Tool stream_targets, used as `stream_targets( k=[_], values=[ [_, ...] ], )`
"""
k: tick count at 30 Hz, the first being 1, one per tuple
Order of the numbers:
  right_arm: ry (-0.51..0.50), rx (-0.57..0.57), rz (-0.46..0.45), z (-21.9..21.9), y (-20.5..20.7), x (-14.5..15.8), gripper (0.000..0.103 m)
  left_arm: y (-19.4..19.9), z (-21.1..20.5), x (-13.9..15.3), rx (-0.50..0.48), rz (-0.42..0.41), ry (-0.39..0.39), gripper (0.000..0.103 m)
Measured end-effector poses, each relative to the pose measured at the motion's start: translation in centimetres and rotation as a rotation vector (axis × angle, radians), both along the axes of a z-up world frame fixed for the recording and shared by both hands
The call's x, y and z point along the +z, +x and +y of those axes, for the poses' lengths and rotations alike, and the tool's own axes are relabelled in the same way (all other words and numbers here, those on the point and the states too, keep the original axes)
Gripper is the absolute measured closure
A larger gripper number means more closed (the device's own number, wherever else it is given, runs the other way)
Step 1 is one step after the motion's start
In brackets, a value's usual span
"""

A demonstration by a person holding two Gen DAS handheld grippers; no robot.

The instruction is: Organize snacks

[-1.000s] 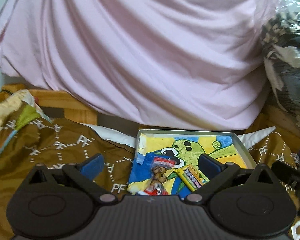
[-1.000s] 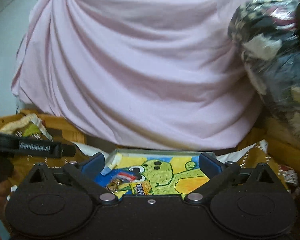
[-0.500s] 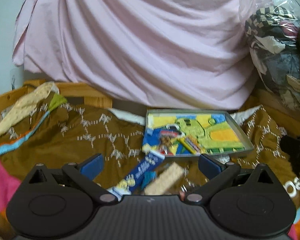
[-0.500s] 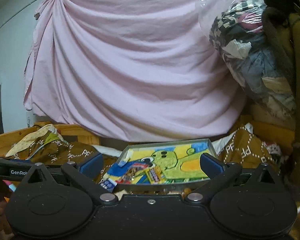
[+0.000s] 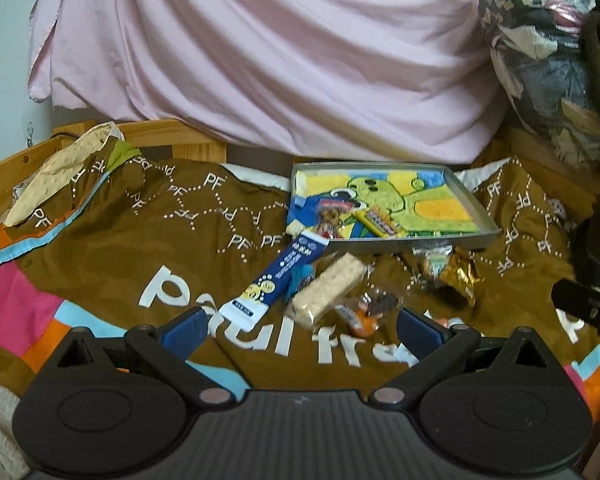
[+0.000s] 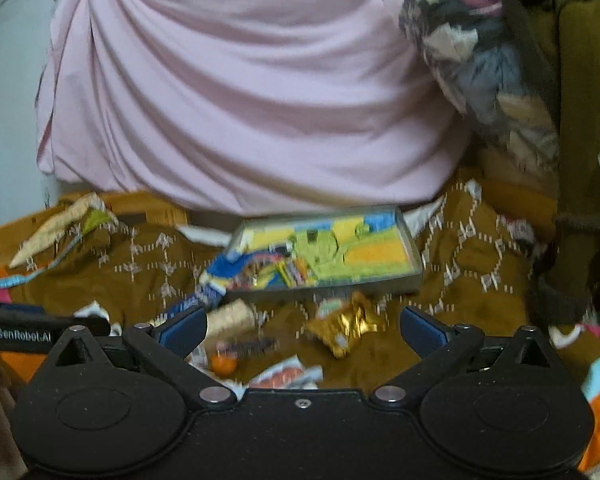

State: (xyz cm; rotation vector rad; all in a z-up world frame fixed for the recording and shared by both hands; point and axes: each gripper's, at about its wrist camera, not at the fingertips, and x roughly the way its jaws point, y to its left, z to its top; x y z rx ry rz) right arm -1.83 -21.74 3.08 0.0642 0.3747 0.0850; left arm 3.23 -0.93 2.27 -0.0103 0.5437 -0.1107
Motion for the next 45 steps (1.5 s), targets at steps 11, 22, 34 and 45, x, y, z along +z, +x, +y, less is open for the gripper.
stream_targets(
  k=[11, 22, 34, 45],
  values=[
    [-0.036, 0.01, 0.131, 0.9, 1.1, -1.4, 0.001, 0.1, -0.4, -1.2, 0.002, 0.087, 0.046, 0.0],
    [-0.073, 0.023, 0.205, 1.5, 2.1, -2.1, 0.001, 2.2, -0.6, -2.0, -0.002, 0.237, 0.085, 0.0],
    [-0.064, 0.105, 0.35, 1.8, 4.8, -3.0, 0.001, 6.2, -1.8, -2.3, -0.119, 0.298, 0.199, 0.0],
    [-0.049, 0.225, 0.42, 0.4, 10.0, -3.5, 0.001, 10.2, -3.6, -4.0, -0.22, 0.32, 0.297, 0.0]
  ],
)
